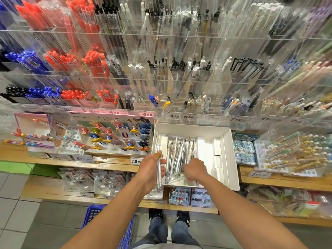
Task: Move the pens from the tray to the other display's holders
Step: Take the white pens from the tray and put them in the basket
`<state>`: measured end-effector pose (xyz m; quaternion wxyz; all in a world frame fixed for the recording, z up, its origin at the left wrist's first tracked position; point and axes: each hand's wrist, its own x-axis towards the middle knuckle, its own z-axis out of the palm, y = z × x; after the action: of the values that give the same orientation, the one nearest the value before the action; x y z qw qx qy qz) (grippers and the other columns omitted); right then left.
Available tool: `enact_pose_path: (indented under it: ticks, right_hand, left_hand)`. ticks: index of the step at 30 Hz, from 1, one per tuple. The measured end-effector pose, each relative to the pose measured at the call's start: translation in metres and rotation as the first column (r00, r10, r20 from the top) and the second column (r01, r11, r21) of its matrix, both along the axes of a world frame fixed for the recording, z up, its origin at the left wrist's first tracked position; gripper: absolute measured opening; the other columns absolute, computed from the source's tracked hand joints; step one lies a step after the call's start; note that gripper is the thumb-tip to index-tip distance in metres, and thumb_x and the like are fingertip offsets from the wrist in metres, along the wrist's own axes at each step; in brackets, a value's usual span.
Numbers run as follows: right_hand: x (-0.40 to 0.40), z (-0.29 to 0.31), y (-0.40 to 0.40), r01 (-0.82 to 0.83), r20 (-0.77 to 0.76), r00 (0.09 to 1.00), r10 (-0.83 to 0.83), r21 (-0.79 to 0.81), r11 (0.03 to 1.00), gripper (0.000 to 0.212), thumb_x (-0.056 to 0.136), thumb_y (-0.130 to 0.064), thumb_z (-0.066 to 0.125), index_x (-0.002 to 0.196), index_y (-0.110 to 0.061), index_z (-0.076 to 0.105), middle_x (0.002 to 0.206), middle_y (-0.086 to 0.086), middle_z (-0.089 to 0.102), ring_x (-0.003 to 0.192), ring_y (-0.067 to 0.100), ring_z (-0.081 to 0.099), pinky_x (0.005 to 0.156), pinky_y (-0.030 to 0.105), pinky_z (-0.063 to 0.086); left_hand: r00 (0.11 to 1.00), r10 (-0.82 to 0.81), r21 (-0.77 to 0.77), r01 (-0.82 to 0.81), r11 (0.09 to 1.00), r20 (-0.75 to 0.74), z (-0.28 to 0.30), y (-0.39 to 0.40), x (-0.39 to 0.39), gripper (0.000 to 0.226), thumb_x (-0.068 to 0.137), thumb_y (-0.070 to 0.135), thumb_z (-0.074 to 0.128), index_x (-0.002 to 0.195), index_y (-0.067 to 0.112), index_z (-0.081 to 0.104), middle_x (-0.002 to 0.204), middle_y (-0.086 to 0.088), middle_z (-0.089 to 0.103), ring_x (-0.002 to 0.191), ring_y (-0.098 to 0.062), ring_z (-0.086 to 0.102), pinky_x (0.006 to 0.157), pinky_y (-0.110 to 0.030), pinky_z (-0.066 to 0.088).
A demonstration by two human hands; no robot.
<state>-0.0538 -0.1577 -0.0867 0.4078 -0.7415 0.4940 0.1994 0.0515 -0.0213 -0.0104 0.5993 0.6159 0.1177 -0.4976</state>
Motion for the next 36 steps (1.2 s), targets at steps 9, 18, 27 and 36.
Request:
enact_pose_path:
  ticks: [9,18,27,36]
  right_hand:
    - [0.006,0.064,0.025,-0.081,0.509,0.861,-0.011,0.158,0.984,0.012,0.089,-0.027,0.065,0.09,-0.018,0.057,0.065,-0.003,0.065,0.051,0.009,0.062,0.048,0.019,0.045]
    - [0.018,0.041,0.022,0.03,0.464,0.872,-0.155,0.264,0.964,0.03,0.091,-0.04,0.063,0.083,-0.011,0.066,0.073,0.006,0.071,0.05,0.012,0.06,0.055,0.024,0.051]
    - [0.036,-0.024,0.012,0.078,-0.005,0.997,-0.078,-0.072,0.994,0.039,0.092,-0.03,0.061,0.059,-0.015,0.049,0.051,-0.003,0.05,0.042,0.011,0.047,0.047,0.021,0.045]
    - [0.036,-0.01,0.013,0.134,0.094,0.986,-0.135,0.016,0.991,0.026,0.093,-0.02,0.055,0.069,-0.01,0.056,0.064,0.007,0.057,0.058,0.023,0.06,0.076,0.038,0.059]
  left_hand:
    - [0.992,-0.09,0.026,0.088,0.996,0.087,-0.008,-0.012,0.002,0.044,0.095,0.044,0.062,0.114,0.005,0.055,0.09,-0.005,0.06,0.06,-0.011,0.049,0.053,-0.026,0.041]
    - [0.991,-0.05,0.033,0.046,0.998,0.121,-0.016,-0.012,0.015,0.012,0.097,0.019,0.062,0.092,0.01,0.055,0.065,-0.002,0.051,0.049,-0.011,0.046,0.049,-0.026,0.04]
    - [0.999,-0.003,-0.077,-0.001,0.997,-0.052,-0.013,-0.005,0.019,0.005,0.1,0.014,0.053,0.103,0.009,0.053,0.07,-0.003,0.054,0.054,-0.012,0.046,0.053,-0.025,0.04]
    - [0.998,0.016,-0.063,-0.02,0.998,-0.066,-0.014,-0.005,0.02,0.012,0.1,0.017,0.055,0.108,0.008,0.054,0.072,-0.003,0.055,0.055,-0.012,0.046,0.055,-0.026,0.039]
